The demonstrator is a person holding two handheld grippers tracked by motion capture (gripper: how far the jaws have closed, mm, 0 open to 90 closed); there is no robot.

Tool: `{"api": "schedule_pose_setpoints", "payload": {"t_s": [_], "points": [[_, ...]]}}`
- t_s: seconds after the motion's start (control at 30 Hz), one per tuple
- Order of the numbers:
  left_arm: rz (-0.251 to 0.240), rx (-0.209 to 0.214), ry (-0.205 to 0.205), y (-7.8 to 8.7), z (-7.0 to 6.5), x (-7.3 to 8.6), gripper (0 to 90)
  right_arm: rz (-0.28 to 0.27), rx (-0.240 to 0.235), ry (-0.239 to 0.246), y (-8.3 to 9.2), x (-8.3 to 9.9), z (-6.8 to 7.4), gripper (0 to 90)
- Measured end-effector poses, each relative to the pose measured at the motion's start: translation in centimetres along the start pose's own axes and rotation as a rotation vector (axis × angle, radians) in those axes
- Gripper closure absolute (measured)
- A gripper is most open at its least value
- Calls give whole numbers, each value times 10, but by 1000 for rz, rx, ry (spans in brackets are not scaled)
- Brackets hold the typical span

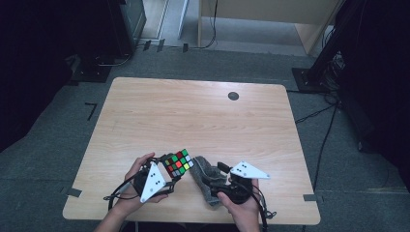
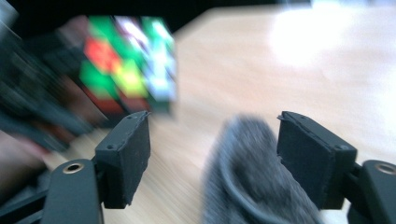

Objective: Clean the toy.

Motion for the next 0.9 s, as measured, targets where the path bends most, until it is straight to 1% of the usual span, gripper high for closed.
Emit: {"api": "schedule_pose_setpoints", "payload": {"t_s": [0.03, 0.07, 0.13, 0.17, 0.2, 0.23, 0.27, 0.3, 0.33, 0.37, 0.43, 0.47, 0.5, 0.53, 0.6, 0.63, 0.67, 0.7, 0.73, 0.77, 0.8, 0.83, 0.87, 0.9], "points": [[-7, -2, 22, 1, 3, 1, 329, 40, 21, 21, -9, 7, 0, 242], [-11, 0, 40, 2, 5, 1, 328, 77, 59, 47, -17, 14, 1, 251], [-14, 1, 55, 3, 7, 1, 328, 153, 146, 126, -33, 26, 6, 295], [-12, 9, 61, 2, 7, 1, 328, 181, 177, 158, -38, 30, 7, 347], [-10, 10, 61, 2, 6, 2, 328, 234, 224, 204, -47, 39, 8, 418], [-8, 13, 59, 2, 5, 2, 328, 258, 237, 208, -49, 43, 7, 466], [-4, 19, 58, 1, 4, 2, 328, 266, 242, 204, -50, 46, 4, 598], [-2, 21, 59, 1, 3, 2, 328, 249, 226, 188, -47, 45, 1, 699], [-2, 21, 57, 0, 2, 2, 328, 240, 213, 168, -44, 43, -2, 734], [1, 29, 57, 0, 1, 3, 328, 222, 209, 151, -40, 40, -4, 750], [6, 49, 60, -2, -2, 3, 328, 146, 195, 109, -25, 29, -9, 762], [8, 59, 57, -3, -5, 3, 329, 75, 153, 76, -14, 20, -9, 764], [10, 74, 58, -4, -7, 2, 329, 10, 107, 52, -3, 11, -7, 764], [11, 91, 55, -6, -10, 2, 329, -51, 66, 42, 7, 3, -4, 763], [6, 128, 50, -9, -17, -1, 329, -156, -23, 52, 25, -12, 10, 762], [4, 143, 47, -10, -20, -2, 329, -197, -73, 58, 31, -17, 19, 761], [-9, 166, 45, -11, -26, -5, 329, -217, -109, 62, 35, -21, 26, 760], [-18, 187, 38, -11, -30, -8, 329, -225, -164, 70, 37, -23, 37, 758], [-24, 199, 31, -11, -33, -10, 329, -214, -193, 72, 36, -23, 44, 757], [-26, 207, 26, -10, -35, -12, 330, -194, -193, 71, 34, -22, 47, 756], [-13, 202, 20, -11, -37, -12, 331, -170, -182, 71, 30, -19, 48, 755], [-8, 205, 16, -10, -36, -11, 333, -174, -180, 50, 27, -17, 43, 757], [-11, 209, 19, -10, -36, -10, 334, -161, -140, 34, 25, -15, 35, 758], [-17, 218, 25, -8, -34, -9, 335, -140, -86, 26, 24, -14, 27, 759]]}}
Point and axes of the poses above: each handheld gripper's, and its own axes: y roughly backward along the jaws, x roughly out of its underside, z roughly to its left, the point moved 4 cm from there along -y, roughly forward along the jaws, and after that the axes turned 7 degrees about x, right-handed, at the moved point
